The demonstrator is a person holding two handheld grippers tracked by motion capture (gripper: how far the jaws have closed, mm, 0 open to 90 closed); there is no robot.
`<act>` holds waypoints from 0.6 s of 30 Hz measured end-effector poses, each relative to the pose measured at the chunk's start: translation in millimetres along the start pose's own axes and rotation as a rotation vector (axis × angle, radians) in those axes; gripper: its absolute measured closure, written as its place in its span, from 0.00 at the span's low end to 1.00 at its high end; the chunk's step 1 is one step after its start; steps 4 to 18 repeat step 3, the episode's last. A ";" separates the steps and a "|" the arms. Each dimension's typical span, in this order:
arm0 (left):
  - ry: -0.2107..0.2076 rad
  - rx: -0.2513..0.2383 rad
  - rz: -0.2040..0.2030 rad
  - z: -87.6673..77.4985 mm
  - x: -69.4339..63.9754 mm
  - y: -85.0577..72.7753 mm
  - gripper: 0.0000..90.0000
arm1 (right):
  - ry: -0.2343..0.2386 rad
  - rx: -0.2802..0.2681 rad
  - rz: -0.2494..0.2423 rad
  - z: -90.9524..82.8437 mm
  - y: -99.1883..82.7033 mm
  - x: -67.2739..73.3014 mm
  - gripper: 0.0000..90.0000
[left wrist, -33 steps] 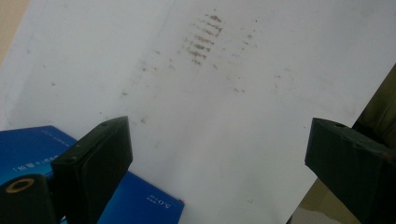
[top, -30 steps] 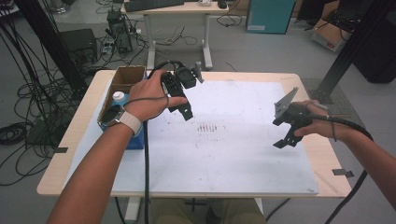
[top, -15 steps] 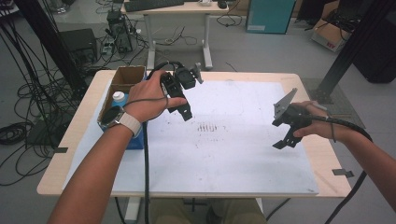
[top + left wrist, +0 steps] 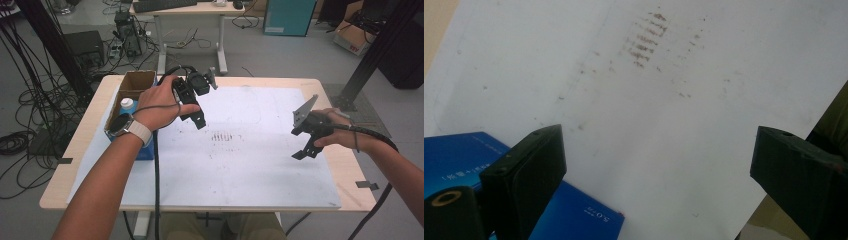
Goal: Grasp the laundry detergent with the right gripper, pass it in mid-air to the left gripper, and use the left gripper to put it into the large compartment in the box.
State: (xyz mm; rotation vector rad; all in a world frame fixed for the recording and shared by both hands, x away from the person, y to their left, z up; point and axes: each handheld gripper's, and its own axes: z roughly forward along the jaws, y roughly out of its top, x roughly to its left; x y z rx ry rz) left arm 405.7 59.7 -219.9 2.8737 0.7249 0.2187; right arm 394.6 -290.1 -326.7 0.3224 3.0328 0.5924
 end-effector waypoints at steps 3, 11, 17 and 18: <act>-0.002 -0.002 -0.005 -1.0 1.4 -0.5 0.09 | -0.001 0.002 0.006 -0.5 -1.0 0.0 0.10; -0.002 -0.002 -0.005 -1.0 1.4 -0.5 0.09 | -0.001 0.002 0.006 -0.5 -1.0 0.0 0.10; -0.002 -0.002 -0.005 -1.0 1.4 -0.5 0.09 | -0.001 0.002 0.006 -0.5 -1.0 0.0 0.10; -0.002 -0.002 -0.005 -1.0 1.4 -0.5 0.09 | -0.001 0.002 0.006 -0.5 -1.0 0.0 0.10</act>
